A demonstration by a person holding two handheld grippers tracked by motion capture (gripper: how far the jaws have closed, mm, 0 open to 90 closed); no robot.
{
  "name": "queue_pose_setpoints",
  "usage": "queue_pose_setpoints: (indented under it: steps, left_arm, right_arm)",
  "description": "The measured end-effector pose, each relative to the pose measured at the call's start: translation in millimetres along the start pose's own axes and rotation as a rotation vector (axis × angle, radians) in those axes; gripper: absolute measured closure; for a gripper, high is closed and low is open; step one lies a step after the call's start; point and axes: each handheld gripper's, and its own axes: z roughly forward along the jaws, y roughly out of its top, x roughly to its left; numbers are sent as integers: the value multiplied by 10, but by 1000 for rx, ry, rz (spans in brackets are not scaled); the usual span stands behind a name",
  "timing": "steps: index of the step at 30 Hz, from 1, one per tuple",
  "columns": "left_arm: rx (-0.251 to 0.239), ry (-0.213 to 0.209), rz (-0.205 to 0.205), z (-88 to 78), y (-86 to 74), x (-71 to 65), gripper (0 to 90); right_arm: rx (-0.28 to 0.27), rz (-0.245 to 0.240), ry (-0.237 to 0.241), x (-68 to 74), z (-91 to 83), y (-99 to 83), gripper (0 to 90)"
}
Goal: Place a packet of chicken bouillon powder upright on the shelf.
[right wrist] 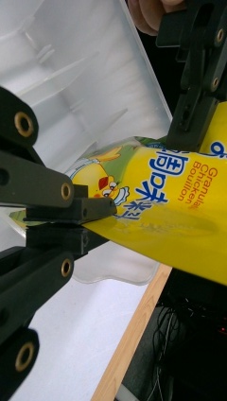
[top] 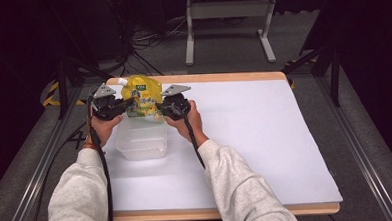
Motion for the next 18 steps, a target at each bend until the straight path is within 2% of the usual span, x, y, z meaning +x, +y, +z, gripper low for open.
queue_pose_setpoints:
  steps: [1, 3, 10, 13, 18]
  left_arm:
    - [-1, 11, 17, 2, -5, -15, 835]
    - [-4, 16, 9, 1, -10, -20, 837]
    - [8, 43, 20, -30, 1, -55, 805]
    - [2, 60, 11, -47, -2, -69, 786]
    - [0, 66, 3, -55, -14, -75, 773]
  right_arm:
    - [1, -4, -2, 5, -1, -2, 869]
    - [12, -13, -9, 13, 5, -6, 853]
    - [19, -44, -16, 22, -31, 3, 834]
    - [21, -57, -25, 22, -71, -2, 822]
    - [23, -65, -49, 33, -138, -4, 795]
